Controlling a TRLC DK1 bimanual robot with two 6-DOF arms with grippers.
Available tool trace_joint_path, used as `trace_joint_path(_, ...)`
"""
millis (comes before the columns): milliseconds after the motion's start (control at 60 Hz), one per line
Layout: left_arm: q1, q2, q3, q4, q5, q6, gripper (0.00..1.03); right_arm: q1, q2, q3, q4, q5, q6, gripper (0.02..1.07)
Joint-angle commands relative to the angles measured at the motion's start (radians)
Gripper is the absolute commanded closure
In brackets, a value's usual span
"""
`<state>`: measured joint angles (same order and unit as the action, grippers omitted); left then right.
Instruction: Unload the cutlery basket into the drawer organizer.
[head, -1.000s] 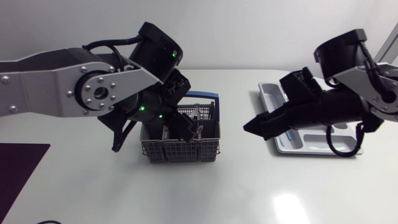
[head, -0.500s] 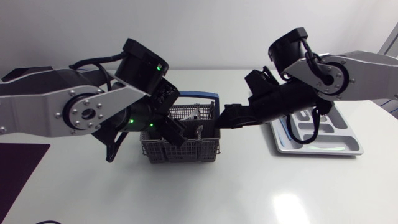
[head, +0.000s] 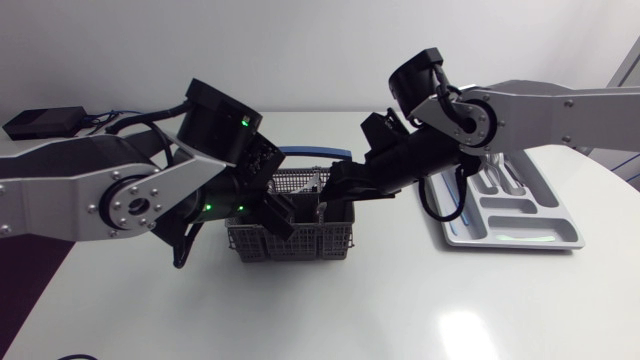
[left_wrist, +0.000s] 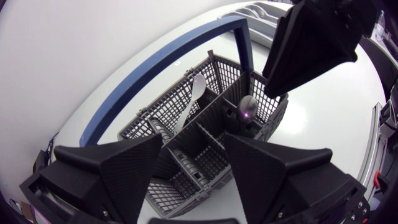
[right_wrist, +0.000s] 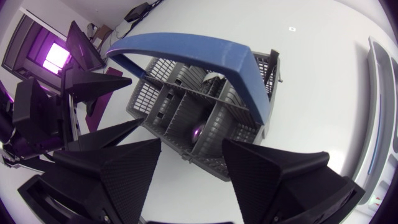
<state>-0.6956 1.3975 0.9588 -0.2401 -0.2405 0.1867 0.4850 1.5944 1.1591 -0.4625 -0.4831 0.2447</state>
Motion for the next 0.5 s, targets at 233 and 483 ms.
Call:
trace_joint_path(233, 0.031, -0.018, -0.057, 0.064, 0.03, 0.042, 0.33, 0.032, 0.075, 0.039, 0.033, 0.006, 0.085, 0.46)
trace_joint_path(483, 0.036, -0.011, -0.08, 0.11, 0.041, 0.057, 0.33, 0.044, 0.101, 0.034, 0.058, 0.017, 0.107, 0.57)
